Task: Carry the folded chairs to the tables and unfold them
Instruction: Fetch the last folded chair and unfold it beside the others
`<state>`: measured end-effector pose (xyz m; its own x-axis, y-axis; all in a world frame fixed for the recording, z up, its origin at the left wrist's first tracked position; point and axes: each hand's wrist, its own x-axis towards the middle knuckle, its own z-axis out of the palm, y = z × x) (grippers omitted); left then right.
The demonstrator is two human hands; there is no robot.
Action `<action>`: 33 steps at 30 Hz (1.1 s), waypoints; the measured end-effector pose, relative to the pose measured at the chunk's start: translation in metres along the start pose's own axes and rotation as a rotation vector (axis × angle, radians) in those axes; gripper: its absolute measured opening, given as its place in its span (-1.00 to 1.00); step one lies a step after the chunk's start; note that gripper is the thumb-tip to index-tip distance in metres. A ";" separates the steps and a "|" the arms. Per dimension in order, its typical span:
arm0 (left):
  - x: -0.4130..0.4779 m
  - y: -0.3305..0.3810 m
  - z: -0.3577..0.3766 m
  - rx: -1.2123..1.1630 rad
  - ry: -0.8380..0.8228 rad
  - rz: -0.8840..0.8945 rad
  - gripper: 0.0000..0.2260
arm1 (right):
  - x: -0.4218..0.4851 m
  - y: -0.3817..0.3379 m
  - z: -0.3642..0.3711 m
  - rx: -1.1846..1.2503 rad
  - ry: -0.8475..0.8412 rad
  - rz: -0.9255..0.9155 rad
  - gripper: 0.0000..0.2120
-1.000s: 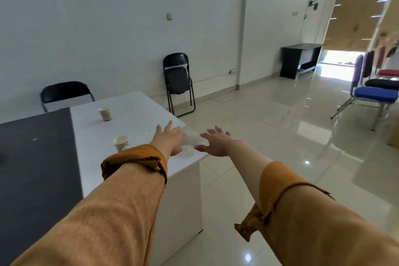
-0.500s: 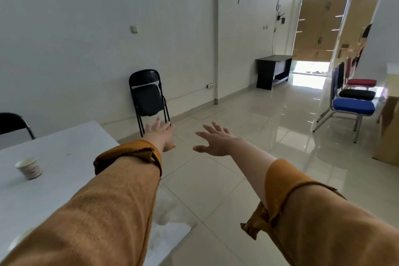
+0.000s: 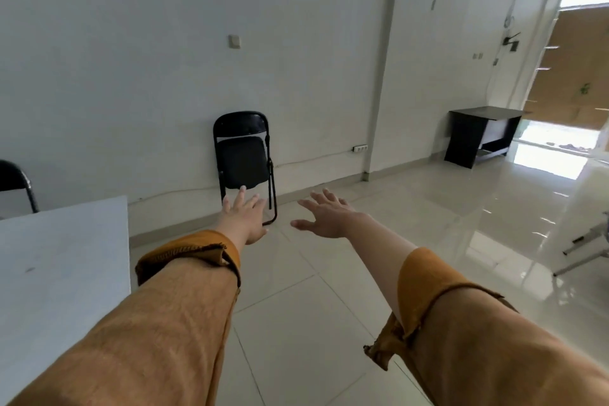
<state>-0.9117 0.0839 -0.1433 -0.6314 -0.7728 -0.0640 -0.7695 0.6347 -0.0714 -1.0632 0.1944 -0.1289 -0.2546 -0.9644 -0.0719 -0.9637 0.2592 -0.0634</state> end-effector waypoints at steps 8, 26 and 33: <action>0.166 -0.025 0.008 -0.046 -0.176 -0.185 -0.38 | 0.184 0.062 0.016 0.003 -0.027 -0.139 -0.33; 0.608 -0.129 -0.028 -0.094 -0.124 -0.241 -0.38 | 0.642 0.154 -0.034 -0.058 -0.051 -0.181 -0.34; 0.785 -0.190 -0.056 -0.080 -0.107 -0.359 -0.38 | 0.842 0.186 -0.057 -0.036 -0.054 -0.270 -0.33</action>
<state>-1.2668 -0.6436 -0.1238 -0.3099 -0.9383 -0.1534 -0.9476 0.3179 -0.0303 -1.4614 -0.5724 -0.1441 0.0155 -0.9938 -0.1104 -0.9986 -0.0098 -0.0521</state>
